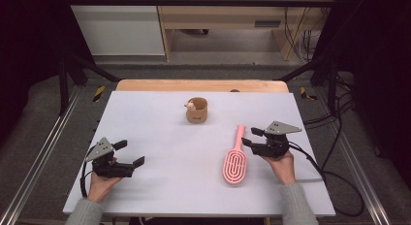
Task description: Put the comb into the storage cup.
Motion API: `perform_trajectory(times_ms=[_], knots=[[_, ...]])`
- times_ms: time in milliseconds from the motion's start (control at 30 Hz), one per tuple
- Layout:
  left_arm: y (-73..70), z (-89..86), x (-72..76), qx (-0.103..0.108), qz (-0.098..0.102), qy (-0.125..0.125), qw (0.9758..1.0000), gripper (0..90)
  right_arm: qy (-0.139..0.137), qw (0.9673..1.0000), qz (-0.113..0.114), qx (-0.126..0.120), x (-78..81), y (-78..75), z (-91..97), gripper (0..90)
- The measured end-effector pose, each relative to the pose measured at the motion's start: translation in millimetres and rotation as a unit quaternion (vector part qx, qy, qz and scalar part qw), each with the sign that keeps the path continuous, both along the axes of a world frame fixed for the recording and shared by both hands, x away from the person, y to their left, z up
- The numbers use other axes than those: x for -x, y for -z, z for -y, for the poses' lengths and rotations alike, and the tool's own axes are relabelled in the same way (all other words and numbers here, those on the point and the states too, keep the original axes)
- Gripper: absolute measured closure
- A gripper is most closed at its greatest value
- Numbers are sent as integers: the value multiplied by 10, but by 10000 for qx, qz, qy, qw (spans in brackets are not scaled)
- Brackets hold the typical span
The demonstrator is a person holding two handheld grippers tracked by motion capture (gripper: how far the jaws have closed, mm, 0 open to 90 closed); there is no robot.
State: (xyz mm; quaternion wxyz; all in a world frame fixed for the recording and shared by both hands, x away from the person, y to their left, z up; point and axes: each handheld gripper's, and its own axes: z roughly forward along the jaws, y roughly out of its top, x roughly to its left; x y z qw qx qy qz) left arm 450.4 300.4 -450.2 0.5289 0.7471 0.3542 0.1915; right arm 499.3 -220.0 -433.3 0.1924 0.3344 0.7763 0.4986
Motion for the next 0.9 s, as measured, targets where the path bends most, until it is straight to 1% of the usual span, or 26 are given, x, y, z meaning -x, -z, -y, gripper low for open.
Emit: perform_trajectory(times_ms=[67,133,167,200,233,267,333,367,433,467,500,533,567,600,633,667,900], knots=[[1,0,-1,-3,1,0,10000,0,10,10000,-6,54,-30,2,-20,467],[3,0,-2,-10,-9,-4,10000,0,21,10000,-6,74,-37,3,-27,483],[6,3,-4,-11,-17,-3,10000,0,16,9999,5,127,-56,2,-53,520],[6,3,-4,-11,-17,-3,10000,0,16,9999,5,127,-56,2,-53,520],[7,4,-5,-15,-17,1,10000,0,-15,9999,14,167,-72,3,-77,554],[7,4,-5,-15,-17,1,10000,0,-15,9999,14,167,-72,3,-77,554],[7,5,-4,-14,-11,6,10000,0,-42,9998,7,193,-90,7,-103,584],[8,5,-4,-12,-11,5,10000,0,-80,9997,-42,207,-111,12,-127,626],[9,6,-5,-17,-18,2,10000,0,-94,9997,-34,234,-128,22,-150,661],[11,6,-6,-19,-20,2,10000,0,-94,9997,-34,234,-128,22,-150,661],[12,6,-7,-18,-23,4,10000,0,-98,9996,-68,273,-159,41,-171,697],[12,6,-7,-21,-24,3,10000,0,-98,9996,-68,273,-159,41,-171,697],[13,7,-7,-19,-24,5,10000,0,-97,9994,-136,290,-187,60,-184,726],[13,7,-7,-19,-24,5,10000,0,-103,9993,-156,311,-197,67,-189,741],[13,8,-7,-20,-28,9,10000,0,-103,9993,-156,311,-197,67,-189,741],[13,9,-8,-25,-29,8,10000,0,-113,9991,-172,370,-220,82,-211,770],[16,13,-9,-32,-31,13,10000,0,-177,9985,-175,482,-270,89,-287,846]])
